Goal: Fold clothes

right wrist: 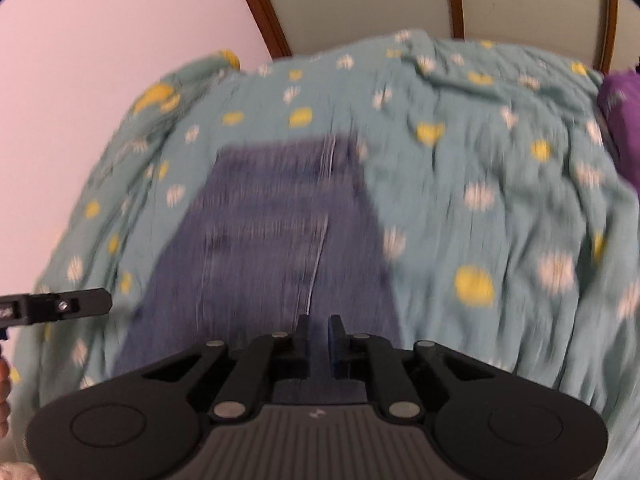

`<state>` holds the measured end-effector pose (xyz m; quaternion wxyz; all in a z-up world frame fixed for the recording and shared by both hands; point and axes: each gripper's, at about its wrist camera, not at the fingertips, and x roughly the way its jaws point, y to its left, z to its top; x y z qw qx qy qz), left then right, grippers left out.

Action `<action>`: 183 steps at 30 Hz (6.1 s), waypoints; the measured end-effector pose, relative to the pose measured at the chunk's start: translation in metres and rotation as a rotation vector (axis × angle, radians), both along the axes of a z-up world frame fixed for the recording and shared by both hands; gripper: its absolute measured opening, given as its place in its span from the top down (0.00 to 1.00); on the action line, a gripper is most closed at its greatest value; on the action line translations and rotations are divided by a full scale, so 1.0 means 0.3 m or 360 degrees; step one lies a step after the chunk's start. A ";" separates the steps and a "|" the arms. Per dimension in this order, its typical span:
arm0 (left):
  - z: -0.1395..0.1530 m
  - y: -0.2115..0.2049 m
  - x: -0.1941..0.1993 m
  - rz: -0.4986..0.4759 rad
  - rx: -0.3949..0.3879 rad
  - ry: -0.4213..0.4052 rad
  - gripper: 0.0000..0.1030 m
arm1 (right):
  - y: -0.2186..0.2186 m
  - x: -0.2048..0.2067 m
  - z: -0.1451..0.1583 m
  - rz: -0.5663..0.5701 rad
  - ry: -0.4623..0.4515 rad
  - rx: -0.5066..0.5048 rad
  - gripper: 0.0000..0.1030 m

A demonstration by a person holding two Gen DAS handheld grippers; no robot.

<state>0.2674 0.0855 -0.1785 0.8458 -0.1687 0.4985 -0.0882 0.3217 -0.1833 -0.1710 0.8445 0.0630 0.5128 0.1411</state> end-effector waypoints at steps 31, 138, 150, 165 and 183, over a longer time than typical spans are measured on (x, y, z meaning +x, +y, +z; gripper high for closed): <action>0.083 0.130 0.211 0.0075 -0.0052 -0.0052 0.39 | -0.168 -0.024 0.096 0.0076 -0.0142 0.0268 0.68; -0.077 -0.072 0.016 -0.0139 -0.0367 0.0121 0.93 | -0.065 -0.002 -0.056 0.0180 0.0094 0.0167 0.71; 0.072 -0.114 -0.052 0.0013 -0.0124 -0.0077 0.58 | -0.383 -0.079 -0.072 -0.0222 0.0143 0.0793 0.42; 0.032 -0.223 0.093 0.0161 0.0012 -0.0070 0.57 | -0.256 -0.050 0.007 -0.0050 -0.0284 0.0643 0.56; -0.036 -0.136 0.079 0.0123 -0.0119 -0.0155 0.57 | -0.267 0.127 -0.165 -0.0278 0.0055 0.0786 1.00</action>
